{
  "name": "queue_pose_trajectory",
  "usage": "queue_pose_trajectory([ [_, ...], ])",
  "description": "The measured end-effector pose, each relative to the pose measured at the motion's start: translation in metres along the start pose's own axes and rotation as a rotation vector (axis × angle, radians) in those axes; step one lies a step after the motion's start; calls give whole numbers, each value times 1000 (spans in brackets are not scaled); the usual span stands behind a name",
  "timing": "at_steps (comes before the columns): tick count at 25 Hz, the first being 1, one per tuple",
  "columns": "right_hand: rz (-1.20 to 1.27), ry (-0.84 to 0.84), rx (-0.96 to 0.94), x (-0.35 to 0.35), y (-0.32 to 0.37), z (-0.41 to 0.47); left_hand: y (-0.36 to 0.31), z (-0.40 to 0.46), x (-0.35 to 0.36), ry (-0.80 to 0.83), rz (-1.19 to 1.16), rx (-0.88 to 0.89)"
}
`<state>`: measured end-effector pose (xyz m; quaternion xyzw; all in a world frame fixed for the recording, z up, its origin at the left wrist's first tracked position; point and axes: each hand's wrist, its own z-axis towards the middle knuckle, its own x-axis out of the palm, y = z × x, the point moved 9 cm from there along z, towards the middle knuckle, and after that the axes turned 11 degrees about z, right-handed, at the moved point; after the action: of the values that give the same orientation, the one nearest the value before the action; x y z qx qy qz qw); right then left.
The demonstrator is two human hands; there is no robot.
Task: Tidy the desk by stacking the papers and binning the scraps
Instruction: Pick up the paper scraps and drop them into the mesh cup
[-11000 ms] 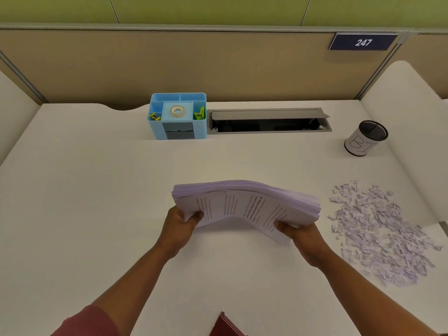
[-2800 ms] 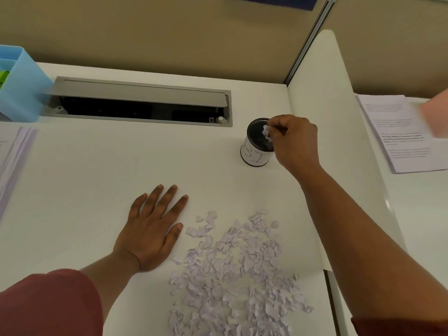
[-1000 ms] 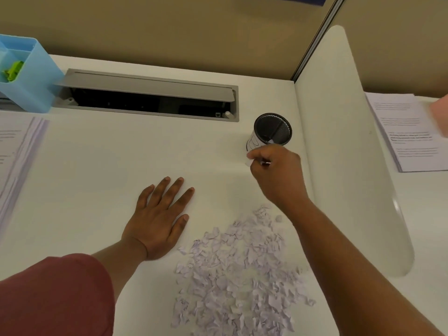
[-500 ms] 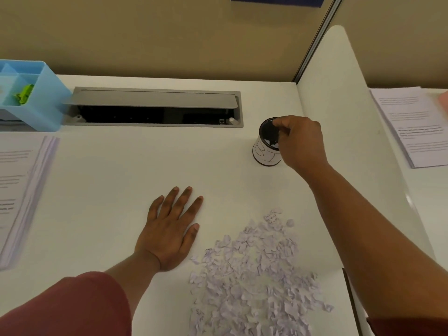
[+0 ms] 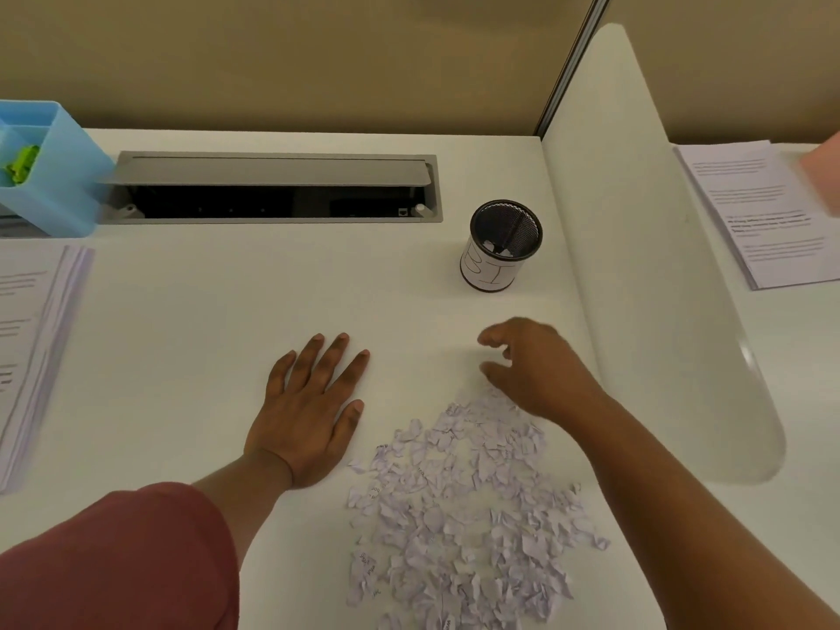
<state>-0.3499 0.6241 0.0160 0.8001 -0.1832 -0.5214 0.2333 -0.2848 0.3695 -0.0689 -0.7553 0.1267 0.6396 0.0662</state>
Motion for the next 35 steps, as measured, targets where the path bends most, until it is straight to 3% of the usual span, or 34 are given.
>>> queue_pose_trajectory([
  [4,-141,150,88,33,-26,-27,0,-1,1,-8,25,-4],
  [14,-75,-57,-124,55,-28,-35,0,-1,1,-9,39,-3],
  [22,534,-278,68,-11,-27,-27,0,0,1,-9,35,-2],
  [27,712,-406,-5,-67,-4,-1,0,0,1,-6,29,-1],
  [31,592,-530,-101,-109,15,33,1,0,1,-1,26,0],
  [35,339,-535,-153,-122,29,61,0,-1,1,4,19,-1],
])
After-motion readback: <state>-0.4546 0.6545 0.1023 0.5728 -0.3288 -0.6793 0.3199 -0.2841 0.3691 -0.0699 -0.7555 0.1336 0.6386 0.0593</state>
